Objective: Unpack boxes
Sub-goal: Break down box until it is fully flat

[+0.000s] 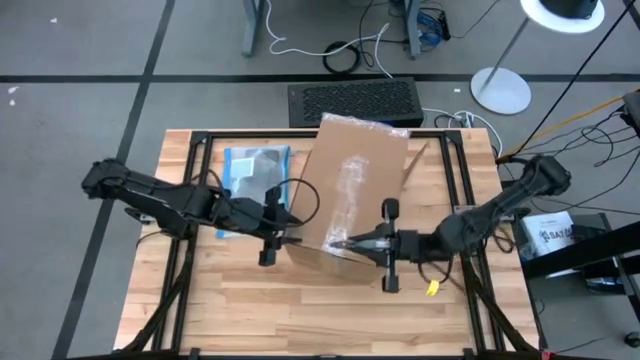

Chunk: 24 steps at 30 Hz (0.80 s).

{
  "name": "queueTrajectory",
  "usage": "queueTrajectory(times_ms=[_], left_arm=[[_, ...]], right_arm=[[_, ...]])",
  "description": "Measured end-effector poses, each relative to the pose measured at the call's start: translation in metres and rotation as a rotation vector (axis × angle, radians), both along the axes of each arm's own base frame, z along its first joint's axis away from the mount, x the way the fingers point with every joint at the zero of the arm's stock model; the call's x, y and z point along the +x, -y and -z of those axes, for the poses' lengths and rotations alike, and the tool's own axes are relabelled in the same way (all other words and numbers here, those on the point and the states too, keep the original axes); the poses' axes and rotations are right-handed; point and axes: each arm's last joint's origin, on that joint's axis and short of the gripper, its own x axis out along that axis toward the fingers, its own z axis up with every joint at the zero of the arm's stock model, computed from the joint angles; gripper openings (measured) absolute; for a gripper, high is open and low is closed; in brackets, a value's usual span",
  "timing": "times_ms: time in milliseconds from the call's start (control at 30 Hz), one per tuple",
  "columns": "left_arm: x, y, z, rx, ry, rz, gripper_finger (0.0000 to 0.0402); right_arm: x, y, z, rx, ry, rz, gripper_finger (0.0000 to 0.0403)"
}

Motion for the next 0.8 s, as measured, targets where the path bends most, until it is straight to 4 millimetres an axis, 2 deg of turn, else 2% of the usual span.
queueTrajectory(times_ms=[100, 267, 500, 800], left_arm=[[0.013, 0.004, 0.008, -0.002, 0.003, -0.001, 0.0200], [0.029, 0.008, 0.019, -0.002, 0.015, -0.005, 0.0200], [0.035, 0.008, 0.018, -0.012, 0.060, -0.009, 0.0200], [0.037, 0.001, 0.018, -0.009, 0.067, -0.028, 0.0200]], right_arm=[[0.007, -0.011, 0.010, -0.015, -0.040, 0.012, 0.0067], [0.010, -0.025, 0.009, -0.012, -0.050, 0.109, 0.0067], [0.005, -0.035, 0.011, 0.019, -0.060, 0.240, 0.0067], [0.008, -0.045, 0.022, 0.018, -0.080, 0.223, 0.0067]])
